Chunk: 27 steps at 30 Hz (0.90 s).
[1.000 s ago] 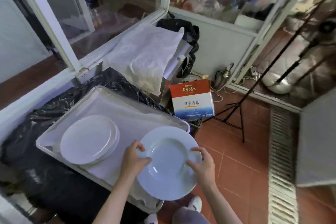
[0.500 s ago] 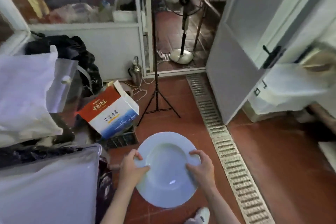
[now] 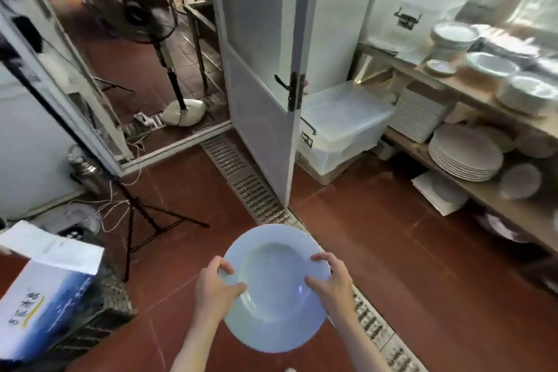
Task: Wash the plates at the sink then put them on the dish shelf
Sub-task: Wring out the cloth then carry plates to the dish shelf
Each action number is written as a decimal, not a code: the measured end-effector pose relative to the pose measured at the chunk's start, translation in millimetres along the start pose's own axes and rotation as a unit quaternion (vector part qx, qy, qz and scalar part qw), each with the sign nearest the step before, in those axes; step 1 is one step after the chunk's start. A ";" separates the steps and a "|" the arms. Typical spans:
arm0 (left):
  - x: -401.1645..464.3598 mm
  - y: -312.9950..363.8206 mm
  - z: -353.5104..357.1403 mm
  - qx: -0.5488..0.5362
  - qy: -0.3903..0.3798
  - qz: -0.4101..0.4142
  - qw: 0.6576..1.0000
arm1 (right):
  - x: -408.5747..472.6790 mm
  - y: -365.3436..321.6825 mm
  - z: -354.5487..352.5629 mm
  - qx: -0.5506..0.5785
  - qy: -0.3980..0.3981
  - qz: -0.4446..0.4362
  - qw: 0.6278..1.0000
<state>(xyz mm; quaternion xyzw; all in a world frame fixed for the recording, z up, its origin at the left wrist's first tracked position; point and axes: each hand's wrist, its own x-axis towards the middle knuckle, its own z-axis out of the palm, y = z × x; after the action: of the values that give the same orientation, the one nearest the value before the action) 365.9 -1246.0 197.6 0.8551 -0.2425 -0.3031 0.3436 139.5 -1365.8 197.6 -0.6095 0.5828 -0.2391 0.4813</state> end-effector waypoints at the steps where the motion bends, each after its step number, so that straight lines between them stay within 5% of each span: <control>1: 7.5 13.9 12.1 0.012 -0.013 0.010 1.000 | 6.6 3.1 -13.8 0.005 0.019 0.009 1.000; 13: 68.3 163.2 167.2 0.097 -0.190 0.148 0.966 | 55.2 51.8 -134.3 0.075 0.232 0.143 0.959; 27: 150.3 325.7 328.5 0.138 -0.356 0.259 0.887 | 159.9 53.7 -232.6 0.108 0.397 0.229 0.882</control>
<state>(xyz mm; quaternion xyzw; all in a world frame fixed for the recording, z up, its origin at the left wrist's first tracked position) 178.7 -1694.9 193.5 0.6357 -0.6003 -0.4509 0.1794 -51.6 -1580.2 206.3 -0.2576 0.8186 -0.4060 0.3143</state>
